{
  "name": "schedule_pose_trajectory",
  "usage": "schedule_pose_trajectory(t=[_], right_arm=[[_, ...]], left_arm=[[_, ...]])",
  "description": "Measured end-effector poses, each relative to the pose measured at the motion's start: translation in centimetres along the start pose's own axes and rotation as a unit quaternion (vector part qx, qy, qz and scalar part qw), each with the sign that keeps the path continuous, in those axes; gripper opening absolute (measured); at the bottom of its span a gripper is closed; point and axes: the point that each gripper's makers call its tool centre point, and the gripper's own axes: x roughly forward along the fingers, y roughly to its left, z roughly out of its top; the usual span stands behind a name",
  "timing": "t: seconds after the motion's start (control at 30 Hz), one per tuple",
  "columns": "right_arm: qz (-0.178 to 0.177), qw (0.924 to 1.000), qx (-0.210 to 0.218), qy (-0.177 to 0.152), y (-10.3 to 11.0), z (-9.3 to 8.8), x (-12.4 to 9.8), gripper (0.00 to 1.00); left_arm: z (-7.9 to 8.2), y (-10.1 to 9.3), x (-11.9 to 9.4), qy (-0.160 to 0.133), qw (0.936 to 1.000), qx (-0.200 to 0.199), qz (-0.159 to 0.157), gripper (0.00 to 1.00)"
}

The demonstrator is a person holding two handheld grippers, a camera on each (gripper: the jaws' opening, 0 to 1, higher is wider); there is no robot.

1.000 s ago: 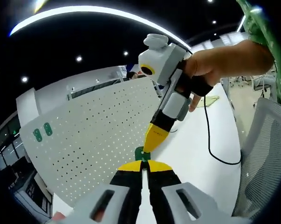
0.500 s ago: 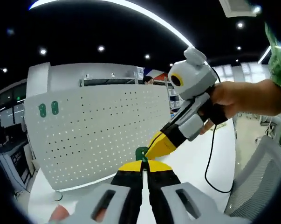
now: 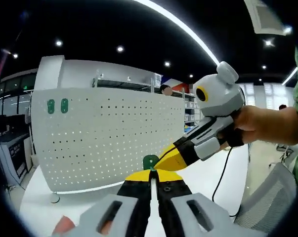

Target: Insert the hook assembly into the mounting plate slot until the hook locks in place.

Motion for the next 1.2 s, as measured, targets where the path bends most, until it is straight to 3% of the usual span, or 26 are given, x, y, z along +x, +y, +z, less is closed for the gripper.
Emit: schedule_pose_trajectory(t=[0.5,0.93,1.03,1.2], right_arm=[[0.021,0.9985,0.045,-0.023,1.0,1.1,-0.6,0.0],[0.027,0.9974,0.051,-0.044,1.6,1.9,-1.1,0.0],[0.029,0.9975,0.044,-0.046,1.7,1.9,-1.1,0.0],[0.032,0.9973,0.043,-0.049,1.8,1.9,-1.1,0.0]], left_arm=[[1.3,0.1,0.4,-0.014,0.9988,0.044,0.018,0.04],[2.1,0.1,0.6,-0.024,0.9986,0.04,0.024,0.04],[1.9,-0.1,0.5,-0.019,0.9996,0.009,0.019,0.03],[2.1,-0.1,0.4,-0.019,0.9993,0.023,0.024,0.02]])
